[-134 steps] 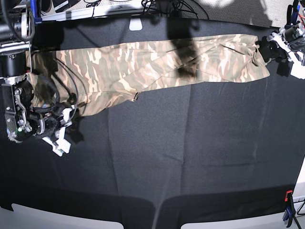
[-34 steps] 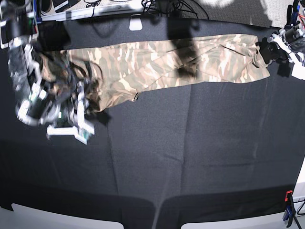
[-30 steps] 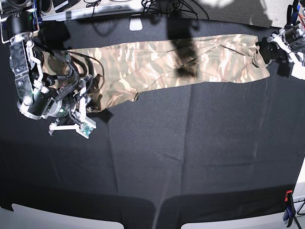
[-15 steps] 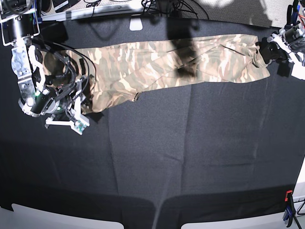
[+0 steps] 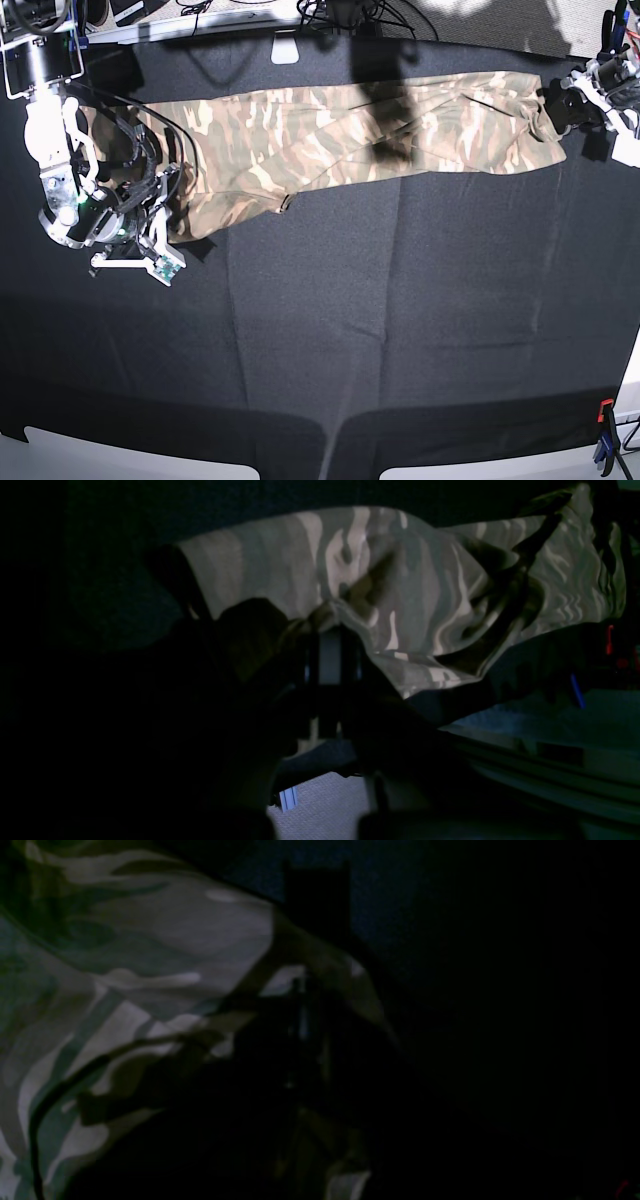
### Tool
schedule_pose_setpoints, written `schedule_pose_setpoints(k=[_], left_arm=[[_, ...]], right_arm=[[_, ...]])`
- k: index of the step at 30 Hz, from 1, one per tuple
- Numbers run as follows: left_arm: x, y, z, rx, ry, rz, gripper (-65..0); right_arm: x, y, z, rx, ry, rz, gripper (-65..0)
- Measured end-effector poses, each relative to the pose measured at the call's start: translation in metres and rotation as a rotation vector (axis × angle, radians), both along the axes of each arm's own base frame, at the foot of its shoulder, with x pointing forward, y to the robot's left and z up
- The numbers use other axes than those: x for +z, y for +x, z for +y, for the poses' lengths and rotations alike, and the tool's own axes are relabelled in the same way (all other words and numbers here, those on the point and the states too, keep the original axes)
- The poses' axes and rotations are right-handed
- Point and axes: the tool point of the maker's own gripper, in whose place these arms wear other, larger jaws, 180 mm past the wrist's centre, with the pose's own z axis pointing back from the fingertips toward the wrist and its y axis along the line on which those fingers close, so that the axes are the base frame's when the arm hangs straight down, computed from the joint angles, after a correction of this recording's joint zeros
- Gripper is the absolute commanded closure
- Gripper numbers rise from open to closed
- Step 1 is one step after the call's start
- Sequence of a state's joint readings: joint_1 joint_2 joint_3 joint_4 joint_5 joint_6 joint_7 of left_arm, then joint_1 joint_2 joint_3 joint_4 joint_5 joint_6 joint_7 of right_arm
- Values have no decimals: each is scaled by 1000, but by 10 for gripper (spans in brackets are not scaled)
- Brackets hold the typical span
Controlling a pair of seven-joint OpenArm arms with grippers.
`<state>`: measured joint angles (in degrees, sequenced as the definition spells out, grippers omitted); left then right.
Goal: Layout the t-shirt on the table in an organized manner, then fold the t-shirt properly
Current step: 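Grasp the strip's end with the right gripper and tug it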
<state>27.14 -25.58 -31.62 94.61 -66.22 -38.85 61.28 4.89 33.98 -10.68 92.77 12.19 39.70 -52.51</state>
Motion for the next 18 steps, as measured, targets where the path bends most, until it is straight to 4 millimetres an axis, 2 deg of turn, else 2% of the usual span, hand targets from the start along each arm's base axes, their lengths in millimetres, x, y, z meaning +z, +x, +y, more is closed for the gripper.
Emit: schedule_pose_setpoints(k=[8,11,18], left_arm=[[0,0,0,0,0,0,0],[2,3,1,10,-4,-16,0],[4,6,1,8,-3,-24,0]], right_arm=[[2,0,10,7,63,-2,0],[8,6,18,22,105,-38,0],[30,30,16,19,95,-96,0]])
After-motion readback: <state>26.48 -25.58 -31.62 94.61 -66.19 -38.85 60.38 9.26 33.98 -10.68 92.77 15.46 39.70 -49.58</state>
